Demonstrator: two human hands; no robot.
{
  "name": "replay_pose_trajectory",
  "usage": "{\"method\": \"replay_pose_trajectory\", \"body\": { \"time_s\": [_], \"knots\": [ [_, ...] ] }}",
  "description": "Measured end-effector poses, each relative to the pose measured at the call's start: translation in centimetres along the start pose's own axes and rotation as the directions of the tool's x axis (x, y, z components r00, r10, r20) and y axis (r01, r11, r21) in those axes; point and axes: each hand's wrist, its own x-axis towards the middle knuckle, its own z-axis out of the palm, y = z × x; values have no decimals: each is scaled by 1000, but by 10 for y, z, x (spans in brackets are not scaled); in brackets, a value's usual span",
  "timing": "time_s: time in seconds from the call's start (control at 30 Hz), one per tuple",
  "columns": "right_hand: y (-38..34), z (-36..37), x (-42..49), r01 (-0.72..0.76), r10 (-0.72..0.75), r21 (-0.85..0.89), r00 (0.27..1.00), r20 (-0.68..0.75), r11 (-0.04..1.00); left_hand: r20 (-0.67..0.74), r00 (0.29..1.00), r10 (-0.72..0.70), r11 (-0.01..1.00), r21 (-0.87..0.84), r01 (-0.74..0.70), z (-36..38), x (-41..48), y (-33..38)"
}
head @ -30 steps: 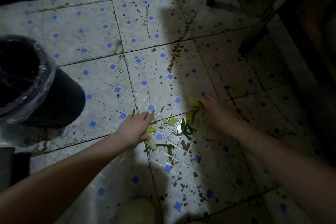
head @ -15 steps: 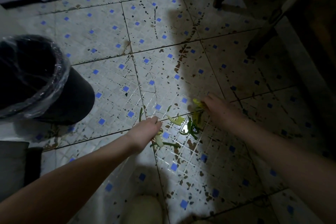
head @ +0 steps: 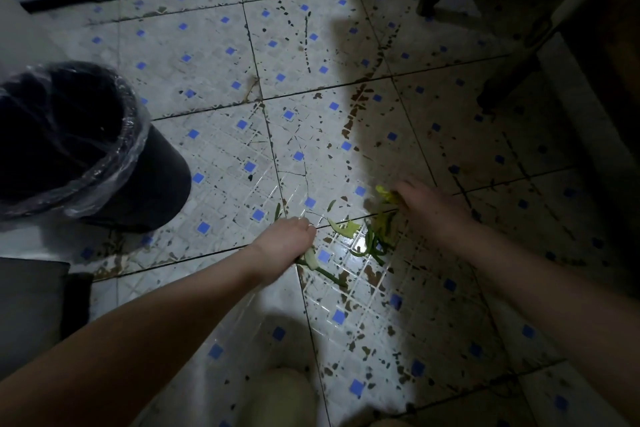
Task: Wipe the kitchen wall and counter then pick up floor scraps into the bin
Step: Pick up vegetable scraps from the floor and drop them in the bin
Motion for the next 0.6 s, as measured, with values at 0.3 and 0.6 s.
{"method": "replay_pose_trajectory", "body": {
  "time_s": [0.3, 0.6],
  "knots": [
    [-5, -2, 10, 92, -87, 27, 986, -139, 995, -37, 995, -88, 995, 32, 89, -42, 9, -19],
    [-33, -23, 26, 145, -146, -21, 973, -178, 989, -206, 966, -154, 986, 23, 163, -78, -13, -43]
  ]
}}
